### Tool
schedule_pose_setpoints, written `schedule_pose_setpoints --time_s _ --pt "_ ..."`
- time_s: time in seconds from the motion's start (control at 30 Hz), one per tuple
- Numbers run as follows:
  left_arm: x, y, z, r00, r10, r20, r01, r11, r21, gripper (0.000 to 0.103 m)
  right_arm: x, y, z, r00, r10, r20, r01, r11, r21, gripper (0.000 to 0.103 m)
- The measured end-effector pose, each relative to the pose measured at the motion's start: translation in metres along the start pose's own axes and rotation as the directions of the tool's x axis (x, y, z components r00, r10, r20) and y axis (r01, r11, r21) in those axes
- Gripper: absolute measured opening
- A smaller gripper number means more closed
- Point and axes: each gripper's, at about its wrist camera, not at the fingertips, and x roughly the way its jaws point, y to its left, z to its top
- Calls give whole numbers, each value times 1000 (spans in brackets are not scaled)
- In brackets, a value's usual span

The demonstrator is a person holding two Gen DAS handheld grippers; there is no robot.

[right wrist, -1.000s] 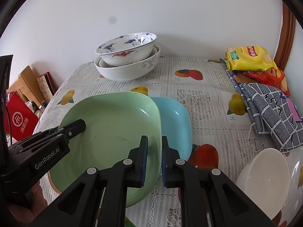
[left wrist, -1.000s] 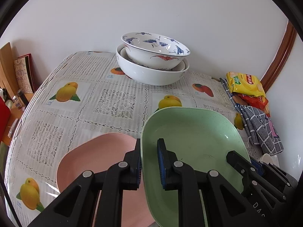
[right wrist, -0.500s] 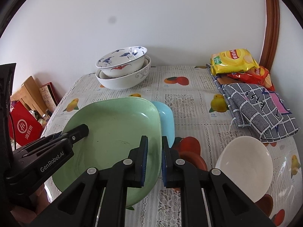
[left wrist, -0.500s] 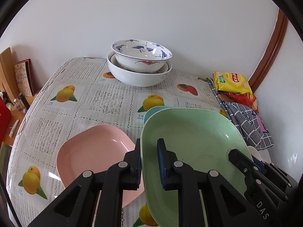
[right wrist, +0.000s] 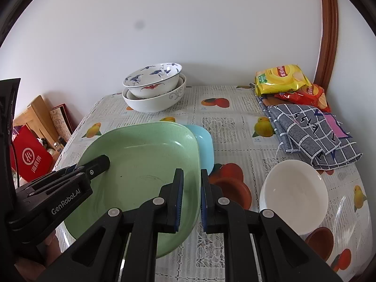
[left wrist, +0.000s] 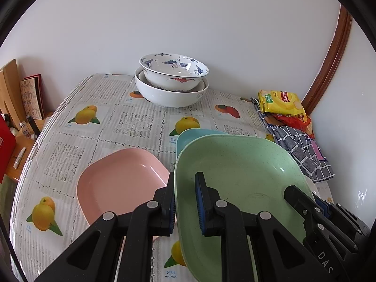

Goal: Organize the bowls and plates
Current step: 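Lift the green plate off the pink plate with both tools and carry it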

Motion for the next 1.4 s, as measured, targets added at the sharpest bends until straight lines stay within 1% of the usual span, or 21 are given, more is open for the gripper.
schedule_pose_setpoints --time_s 0.23,0.63,0.8,1.4 --pt "-3 13 -4 1000 -7 -4 7 1000 -18 15 0 10 -6 1000 3 -8 -3 1000 -9 13" --pt "-2 36 -18 1000 1 -22 -2 999 -48 15 7 31 -16 999 -1 -35 0 1000 -31 13" --pt "-2 43 -22 1000 0 -25 -2 998 -60 15 8 37 -18 999 10 -38 -12 999 -31 13" --pt "2 76 -39 998 35 -52 -41 992 -119 15 24 67 -33 996 34 -82 -40 997 -72 13"
